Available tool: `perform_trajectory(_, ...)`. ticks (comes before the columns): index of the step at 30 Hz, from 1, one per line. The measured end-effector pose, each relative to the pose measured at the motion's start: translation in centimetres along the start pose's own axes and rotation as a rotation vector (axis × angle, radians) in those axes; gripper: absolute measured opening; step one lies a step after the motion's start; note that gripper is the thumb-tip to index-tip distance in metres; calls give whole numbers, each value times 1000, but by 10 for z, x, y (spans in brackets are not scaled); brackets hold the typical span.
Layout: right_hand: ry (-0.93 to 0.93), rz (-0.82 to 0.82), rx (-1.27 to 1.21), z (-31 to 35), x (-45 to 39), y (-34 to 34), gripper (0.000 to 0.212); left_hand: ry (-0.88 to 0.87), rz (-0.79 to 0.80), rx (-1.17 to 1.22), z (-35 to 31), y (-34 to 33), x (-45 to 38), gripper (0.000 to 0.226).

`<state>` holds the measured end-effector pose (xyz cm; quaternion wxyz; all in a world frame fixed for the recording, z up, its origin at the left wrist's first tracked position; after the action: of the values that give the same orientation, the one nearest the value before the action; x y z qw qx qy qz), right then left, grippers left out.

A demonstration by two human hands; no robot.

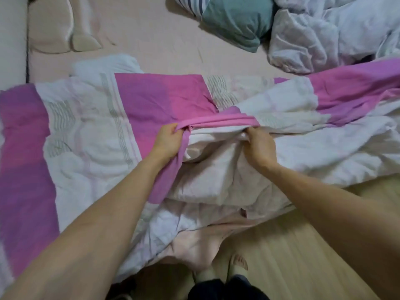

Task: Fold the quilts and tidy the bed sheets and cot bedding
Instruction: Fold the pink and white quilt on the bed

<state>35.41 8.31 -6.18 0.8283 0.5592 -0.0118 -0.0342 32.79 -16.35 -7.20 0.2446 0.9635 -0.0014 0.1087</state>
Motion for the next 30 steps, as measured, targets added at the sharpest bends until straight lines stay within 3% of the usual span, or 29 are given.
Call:
perform_trajectory(4,97,-351,-174,69,-67,66,25,-49,-237,176,-26,59,-10,34)
perform_trajectory(6,72,-422,-273,72,-69,61,30,-98,-265,178,-41,73,-19,29)
perform_trajectory(8,16,-219,-81,59,-59,16,41,-77,-235,121,-41,66,-20,22)
perform_trajectory(10,-34,217,186,24,-30,-54,54,-47,-184,3,-28,49,-12,24)
perform_trajectory(12,-94,524,178,-9,10,-93,74,-32,-122,-109,-9,27,3,23)
perform_trajectory(13,-94,583,131,-17,23,-100,82,-21,-89,-154,-1,18,11,22)
perform_trajectory(15,-82,605,97,-28,38,-102,87,-72,-19,-190,2,-1,28,30)
perform_trajectory(17,-117,572,23,-36,46,-98,79,-172,3,-57,-9,-13,45,23)
perform_trajectory(20,-449,305,-387,-63,57,-79,40,-184,-37,160,-3,-23,73,11)
perform_trajectory(22,-722,90,-681,-90,82,-70,20,-138,215,-71,20,-65,98,19)
perform_trajectory(24,-874,14,-795,-115,108,-69,23,-76,637,-508,60,-121,133,41)
perform_trajectory(25,-920,19,-794,-128,118,-71,29,-44,735,-681,76,-136,141,50)
perform_trajectory(26,-957,15,-793,-141,126,-72,32,-45,716,-795,79,-142,139,56)
perform_trajectory(28,-1018,13,-786,-163,140,-72,33,-134,418,-834,53,-142,119,59)
perform_trajectory(30,-1082,68,-803,-186,153,-86,32,-210,151,-757,26,-147,107,76)
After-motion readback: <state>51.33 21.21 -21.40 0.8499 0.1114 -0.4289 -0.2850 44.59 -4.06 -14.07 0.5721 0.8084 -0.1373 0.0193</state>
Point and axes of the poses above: each hand's wrist, its own x-axis away from the middle knuckle, its own y-axis out of the back of the hand, z = x × y, the point moved 10 cm from there along -x, towards the middle knuckle, and after that the axes turned 2 degrees about x, right-handed, at the moved point
